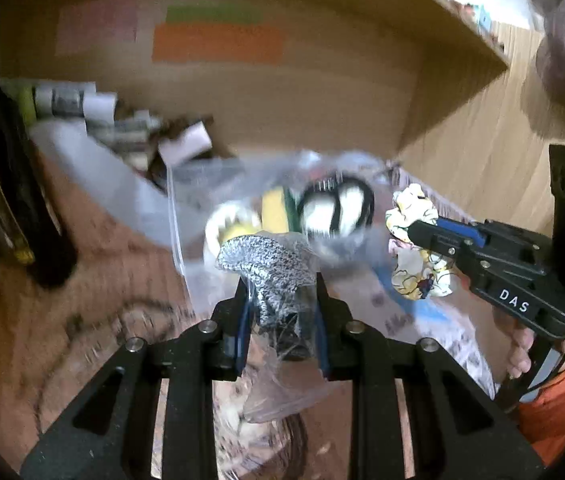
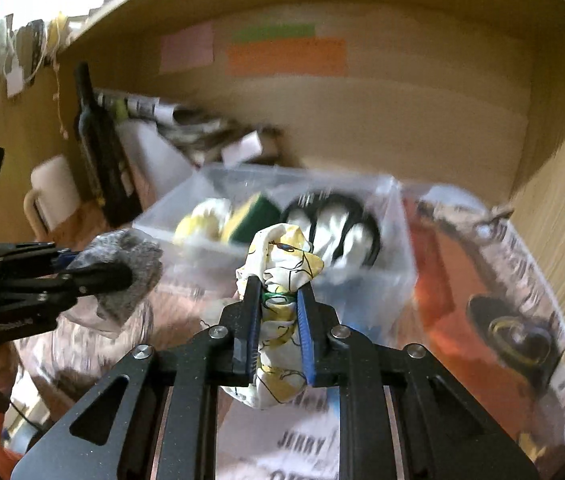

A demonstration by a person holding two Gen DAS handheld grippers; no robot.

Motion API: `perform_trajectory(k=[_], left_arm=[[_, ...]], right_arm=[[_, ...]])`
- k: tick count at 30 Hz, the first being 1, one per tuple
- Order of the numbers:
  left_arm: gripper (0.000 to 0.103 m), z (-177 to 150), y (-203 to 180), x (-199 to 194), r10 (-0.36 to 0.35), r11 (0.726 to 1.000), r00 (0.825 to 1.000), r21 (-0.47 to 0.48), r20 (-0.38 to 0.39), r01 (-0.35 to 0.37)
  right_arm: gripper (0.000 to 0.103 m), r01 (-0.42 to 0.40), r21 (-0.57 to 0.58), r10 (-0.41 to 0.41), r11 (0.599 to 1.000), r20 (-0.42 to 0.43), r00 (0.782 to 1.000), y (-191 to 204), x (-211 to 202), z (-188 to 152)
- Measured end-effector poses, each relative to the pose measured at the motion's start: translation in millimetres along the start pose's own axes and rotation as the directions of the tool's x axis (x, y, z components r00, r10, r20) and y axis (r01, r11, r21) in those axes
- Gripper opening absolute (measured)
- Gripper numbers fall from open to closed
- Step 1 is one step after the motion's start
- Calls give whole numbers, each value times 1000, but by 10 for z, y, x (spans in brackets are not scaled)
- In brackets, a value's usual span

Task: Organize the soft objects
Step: 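Place the grey scrubber and floral cloth into the clear box and release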

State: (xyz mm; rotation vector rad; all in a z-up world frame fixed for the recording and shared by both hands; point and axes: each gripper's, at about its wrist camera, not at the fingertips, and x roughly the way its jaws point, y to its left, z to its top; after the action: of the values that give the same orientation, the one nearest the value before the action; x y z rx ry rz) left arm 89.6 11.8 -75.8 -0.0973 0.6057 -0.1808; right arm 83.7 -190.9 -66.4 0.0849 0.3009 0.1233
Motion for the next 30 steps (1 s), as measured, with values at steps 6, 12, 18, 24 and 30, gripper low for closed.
perform_trajectory(k=[6, 12, 18, 24, 30], left_arm=[[27, 326, 63, -6, 41, 999, 996, 2, 79, -41], [27, 525, 151, 162, 61, 998, 994, 2, 88, -62], [27, 568, 275, 515, 85, 996, 996, -11, 36, -84], [27, 518, 400, 843, 83, 996, 995, -41, -48, -85], [46, 453, 369, 904, 90, 996, 994, -18, -66, -91]], right_arm=[[16, 25, -1, -25, 1000, 100, 995, -33, -42, 282], [16, 51, -19, -47, 999, 152, 987, 4, 84, 494], [16, 44, -24, -41, 999, 94, 995, 13, 472, 526], [16, 28, -35, -29, 999, -8, 1000, 13, 797, 428], [30, 30, -82, -35, 996, -68, 997, 50, 910, 337]])
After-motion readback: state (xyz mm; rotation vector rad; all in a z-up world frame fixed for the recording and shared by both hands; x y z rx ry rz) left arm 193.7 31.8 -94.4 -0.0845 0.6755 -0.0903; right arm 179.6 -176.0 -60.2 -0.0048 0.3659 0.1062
